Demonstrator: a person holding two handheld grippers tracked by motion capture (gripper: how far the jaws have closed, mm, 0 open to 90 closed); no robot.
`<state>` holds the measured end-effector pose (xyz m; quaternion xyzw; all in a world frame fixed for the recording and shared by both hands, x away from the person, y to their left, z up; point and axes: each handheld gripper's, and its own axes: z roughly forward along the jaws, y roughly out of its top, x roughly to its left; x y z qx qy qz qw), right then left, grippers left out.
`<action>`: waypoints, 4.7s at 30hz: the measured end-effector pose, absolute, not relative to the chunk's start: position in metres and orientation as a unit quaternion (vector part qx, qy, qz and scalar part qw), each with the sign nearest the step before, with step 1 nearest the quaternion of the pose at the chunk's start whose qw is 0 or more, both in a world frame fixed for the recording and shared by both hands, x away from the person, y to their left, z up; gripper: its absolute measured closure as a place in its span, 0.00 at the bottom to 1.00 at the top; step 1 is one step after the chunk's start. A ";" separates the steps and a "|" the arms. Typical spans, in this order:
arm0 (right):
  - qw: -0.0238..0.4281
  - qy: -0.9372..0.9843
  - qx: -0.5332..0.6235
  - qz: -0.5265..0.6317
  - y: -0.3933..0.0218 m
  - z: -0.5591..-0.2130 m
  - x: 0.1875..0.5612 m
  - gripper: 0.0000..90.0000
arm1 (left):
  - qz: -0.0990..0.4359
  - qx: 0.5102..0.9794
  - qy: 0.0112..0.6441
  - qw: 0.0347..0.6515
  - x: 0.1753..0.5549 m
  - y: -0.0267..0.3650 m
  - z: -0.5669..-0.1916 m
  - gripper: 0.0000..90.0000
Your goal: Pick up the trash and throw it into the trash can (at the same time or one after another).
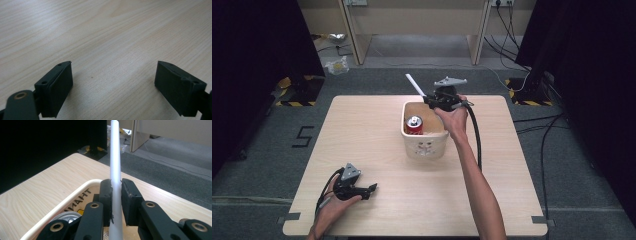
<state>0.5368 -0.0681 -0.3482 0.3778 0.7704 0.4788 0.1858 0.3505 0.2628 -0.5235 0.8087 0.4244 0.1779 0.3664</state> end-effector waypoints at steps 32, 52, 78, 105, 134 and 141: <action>0.161 0.807 0.385 0.419 -0.053 -0.370 0.543 0.87 | 0.177 0.809 0.424 0.366 0.350 0.263 -0.523 0.16; 0.167 0.795 0.400 0.424 -0.069 -0.364 0.538 0.63 | 0.178 0.809 0.425 0.367 0.350 0.263 -0.523 0.16; 0.218 0.750 0.454 0.428 -0.135 -0.361 0.521 0.35 | 0.179 0.808 0.425 0.367 0.350 0.263 -0.524 0.16; 0.240 0.757 0.470 0.385 -0.185 -0.390 0.483 0.25 | 0.179 0.809 0.425 0.365 0.350 0.263 -0.524 0.16; 0.231 0.763 0.466 0.384 -0.202 -0.423 0.441 0.23 | 0.179 0.808 0.425 0.366 0.350 0.262 -0.524 0.16; 0.232 0.767 0.463 0.380 -0.202 -0.431 0.433 0.23 | 0.179 0.808 0.425 0.366 0.350 0.262 -0.524 0.16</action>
